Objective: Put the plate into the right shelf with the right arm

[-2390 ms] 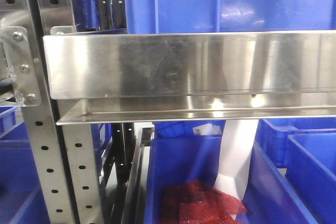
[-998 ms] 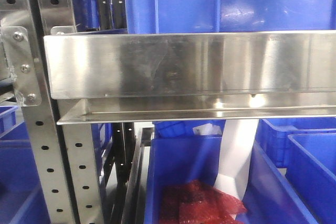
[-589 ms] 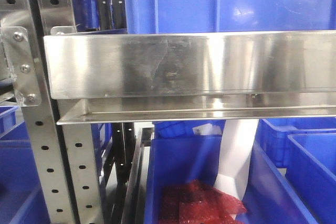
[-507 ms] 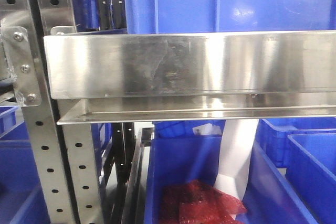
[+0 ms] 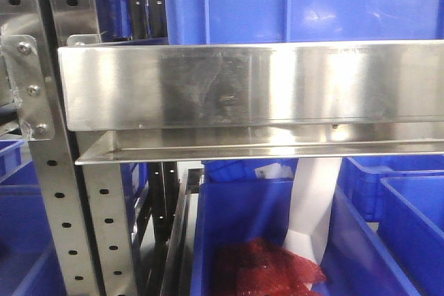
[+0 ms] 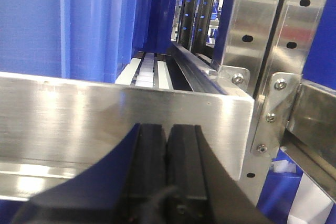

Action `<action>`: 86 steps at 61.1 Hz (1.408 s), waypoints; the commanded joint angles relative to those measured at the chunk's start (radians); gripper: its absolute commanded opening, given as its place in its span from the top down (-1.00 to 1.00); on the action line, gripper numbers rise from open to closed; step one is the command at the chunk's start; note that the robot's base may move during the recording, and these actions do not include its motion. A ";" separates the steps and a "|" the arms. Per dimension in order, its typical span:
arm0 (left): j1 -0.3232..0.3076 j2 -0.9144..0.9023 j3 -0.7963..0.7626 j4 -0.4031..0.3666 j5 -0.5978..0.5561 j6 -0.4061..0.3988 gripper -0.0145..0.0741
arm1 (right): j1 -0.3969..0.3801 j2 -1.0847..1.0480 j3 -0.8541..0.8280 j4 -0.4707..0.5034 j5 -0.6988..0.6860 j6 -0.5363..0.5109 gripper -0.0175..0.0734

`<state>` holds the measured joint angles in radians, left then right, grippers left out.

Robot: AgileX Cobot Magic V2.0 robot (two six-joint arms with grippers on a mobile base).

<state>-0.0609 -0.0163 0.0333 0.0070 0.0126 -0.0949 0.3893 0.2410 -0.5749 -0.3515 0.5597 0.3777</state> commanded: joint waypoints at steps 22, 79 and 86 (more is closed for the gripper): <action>-0.007 -0.012 0.007 0.000 -0.089 -0.006 0.78 | -0.099 0.011 0.055 0.060 -0.217 -0.089 0.49; -0.007 -0.012 0.007 0.000 -0.089 -0.006 0.78 | -0.401 -0.265 0.597 0.371 -0.560 -0.378 0.49; -0.007 -0.012 0.007 0.000 -0.089 -0.006 0.78 | -0.401 -0.265 0.597 0.371 -0.560 -0.378 0.49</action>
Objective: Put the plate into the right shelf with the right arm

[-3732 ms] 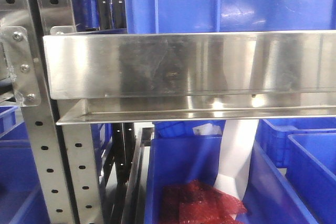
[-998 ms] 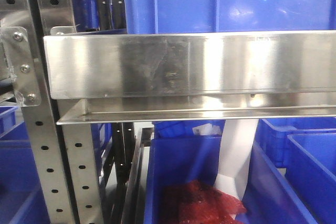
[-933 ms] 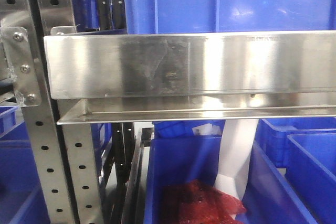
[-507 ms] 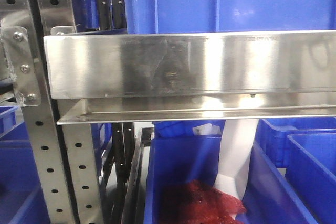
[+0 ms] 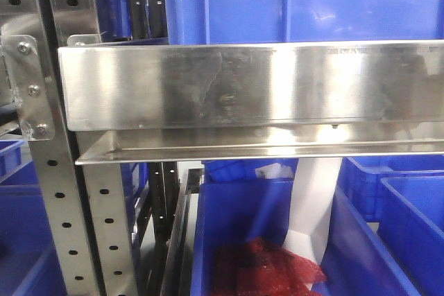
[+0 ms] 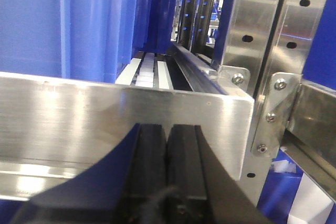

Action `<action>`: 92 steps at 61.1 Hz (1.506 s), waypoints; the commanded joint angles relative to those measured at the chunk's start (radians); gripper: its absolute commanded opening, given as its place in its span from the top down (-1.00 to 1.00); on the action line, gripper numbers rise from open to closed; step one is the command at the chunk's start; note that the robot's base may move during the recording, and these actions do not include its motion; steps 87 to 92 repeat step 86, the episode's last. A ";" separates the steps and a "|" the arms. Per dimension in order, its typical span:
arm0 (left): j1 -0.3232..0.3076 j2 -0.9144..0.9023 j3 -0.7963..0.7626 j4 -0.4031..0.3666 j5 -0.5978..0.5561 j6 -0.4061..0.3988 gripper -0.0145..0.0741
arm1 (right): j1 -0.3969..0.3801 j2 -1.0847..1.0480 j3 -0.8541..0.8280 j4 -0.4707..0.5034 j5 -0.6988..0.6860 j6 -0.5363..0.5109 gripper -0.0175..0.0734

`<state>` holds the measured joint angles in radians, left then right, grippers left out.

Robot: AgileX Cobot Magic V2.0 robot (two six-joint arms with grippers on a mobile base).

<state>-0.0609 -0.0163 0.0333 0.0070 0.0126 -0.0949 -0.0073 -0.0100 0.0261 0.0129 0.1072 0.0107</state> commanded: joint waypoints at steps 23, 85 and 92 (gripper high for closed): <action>-0.007 -0.012 0.007 0.000 -0.089 -0.006 0.78 | -0.007 -0.014 -0.004 0.006 -0.146 -0.011 0.49; -0.007 -0.012 0.007 0.000 -0.089 -0.006 0.78 | -0.007 -0.014 -0.004 0.006 -0.145 -0.011 0.49; -0.007 -0.012 0.007 0.000 -0.089 -0.006 0.78 | -0.007 -0.014 -0.004 0.006 -0.145 -0.011 0.49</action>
